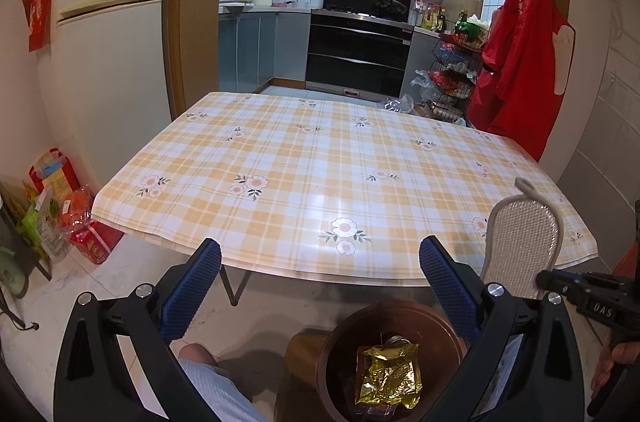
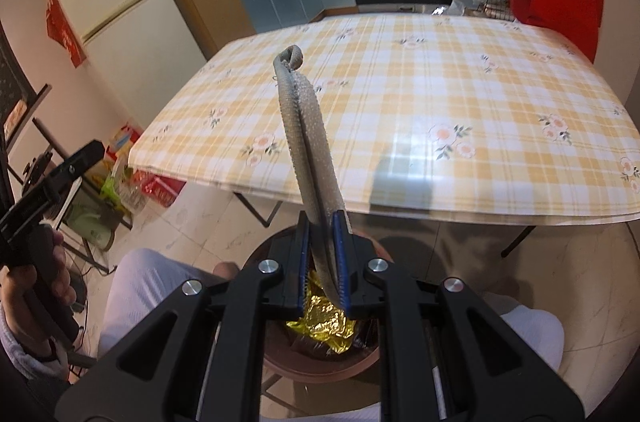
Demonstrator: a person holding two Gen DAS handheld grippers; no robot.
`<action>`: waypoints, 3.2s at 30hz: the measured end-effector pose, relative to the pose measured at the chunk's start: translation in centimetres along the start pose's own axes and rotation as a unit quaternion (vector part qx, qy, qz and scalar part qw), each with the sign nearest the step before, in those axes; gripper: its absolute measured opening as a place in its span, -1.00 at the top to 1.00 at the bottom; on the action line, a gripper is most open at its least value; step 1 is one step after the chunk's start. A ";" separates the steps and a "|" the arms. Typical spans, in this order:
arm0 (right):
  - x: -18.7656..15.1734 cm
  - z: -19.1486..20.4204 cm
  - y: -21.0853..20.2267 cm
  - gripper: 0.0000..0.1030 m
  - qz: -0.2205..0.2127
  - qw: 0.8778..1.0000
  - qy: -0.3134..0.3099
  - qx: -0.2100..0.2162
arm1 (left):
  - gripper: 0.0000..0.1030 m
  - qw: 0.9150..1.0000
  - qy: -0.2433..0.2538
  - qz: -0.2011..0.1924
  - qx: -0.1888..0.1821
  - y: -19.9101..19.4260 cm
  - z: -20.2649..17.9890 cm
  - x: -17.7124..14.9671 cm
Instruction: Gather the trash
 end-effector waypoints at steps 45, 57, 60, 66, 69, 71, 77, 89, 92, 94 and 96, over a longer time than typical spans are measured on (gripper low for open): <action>-0.5 -0.3 2.5 -0.83 0.032 0.999 0.007 -0.033 | -0.88 1.000 -0.001 0.014 0.001 0.9 0.0 -0.5; 1.5 -1.0 -0.8 -0.88 -0.021 0.996 -0.003 -0.092 | -0.88 1.000 0.019 0.007 0.000 0.5 -0.9 -0.1; 2.7 -1.2 -3.2 -0.88 -0.052 0.992 -0.005 -0.113 | -0.88 0.999 0.034 -0.004 -0.002 -0.4 -1.7 0.9; 5.7 -1.2 -9.6 -0.89 -0.132 0.981 -0.005 -0.145 | -0.88 0.996 0.075 -0.057 -0.006 -4.0 -4.0 4.5; 7.0 -1.1 -12.9 -0.89 -0.169 0.974 0.000 -0.150 | -0.88 0.992 0.091 -0.089 -0.012 -6.3 -5.1 6.5; 7.6 -1.2 -14.8 -0.89 -0.190 0.970 0.005 -0.152 | -0.88 0.989 0.099 -0.106 -0.014 -7.6 -5.8 7.6; 8.2 -1.3 -18.4 -0.89 -0.229 0.961 0.012 -0.155 | -0.88 0.981 0.124 -0.148 -0.027 -11.0 -7.8 9.5; 7.9 -2.3 -19.6 -0.89 -0.239 0.957 0.031 -0.158 | -0.89 0.977 0.140 -0.159 -0.010 -12.0 -9.7 9.8; 7.7 -2.4 -19.7 -0.89 -0.238 0.958 0.034 -0.159 | -0.88 0.978 0.136 -0.158 -0.012 -12.1 -9.6 9.8; 7.6 -2.4 -19.6 -0.89 -0.238 0.958 0.034 -0.159 | -0.88 0.978 0.135 -0.157 -0.009 -12.0 -9.7 9.8; 7.5 -2.3 -19.5 -0.89 -0.237 0.958 0.034 -0.160 | -0.89 0.978 0.135 -0.156 -0.005 -11.9 -9.6 9.9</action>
Point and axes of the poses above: each gripper's, at about its wrist camera, not at the fingertips, and y roughly the way its jaws point, z to its left, x to its top, the point moved 8 cm from there along y, roughly the way its jaws point, and after that the axes turned 15 degrees about z, right-handed, at the moved point
